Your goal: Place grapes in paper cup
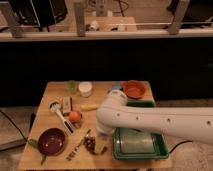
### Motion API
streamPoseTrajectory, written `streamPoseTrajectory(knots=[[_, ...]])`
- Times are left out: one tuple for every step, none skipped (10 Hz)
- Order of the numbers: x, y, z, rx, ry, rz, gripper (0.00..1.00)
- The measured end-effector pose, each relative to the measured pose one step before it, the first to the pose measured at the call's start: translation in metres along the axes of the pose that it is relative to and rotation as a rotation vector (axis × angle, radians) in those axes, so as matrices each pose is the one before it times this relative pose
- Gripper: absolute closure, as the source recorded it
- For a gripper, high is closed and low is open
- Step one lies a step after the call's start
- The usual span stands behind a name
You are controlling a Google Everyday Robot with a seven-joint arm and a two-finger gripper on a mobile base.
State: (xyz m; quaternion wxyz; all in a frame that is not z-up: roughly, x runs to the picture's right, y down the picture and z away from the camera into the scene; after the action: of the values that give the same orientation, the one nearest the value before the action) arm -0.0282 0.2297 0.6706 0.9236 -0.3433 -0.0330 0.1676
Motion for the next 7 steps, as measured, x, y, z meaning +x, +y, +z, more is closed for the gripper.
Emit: streamPoseTrajectory(knots=[[-0.00564, 0.00228, 0.00248, 0.01249, 0.00457, 0.04413, 0.2], [-0.00441, 0.00218, 0.00222, 0.00743, 0.00031, 0.03706, 0.2], [-0.01159, 0.00431, 0.00761, 0.01428, -0.00461, 0.05909, 0.2], [-0.00203, 0.00037, 0.00317, 0.00302, -0.00122, 0.01662, 0.2], [-0.0005, 0.00017, 0.00674, -0.00006, 0.00369, 0.02013, 0.2], [-0.00353, 0.00191, 0.00779, -0.00357, 0.00173, 0.01157, 0.2], [-0.00086, -0.00028, 0.00822, -0.00314, 0.00158, 0.01271, 0.2]])
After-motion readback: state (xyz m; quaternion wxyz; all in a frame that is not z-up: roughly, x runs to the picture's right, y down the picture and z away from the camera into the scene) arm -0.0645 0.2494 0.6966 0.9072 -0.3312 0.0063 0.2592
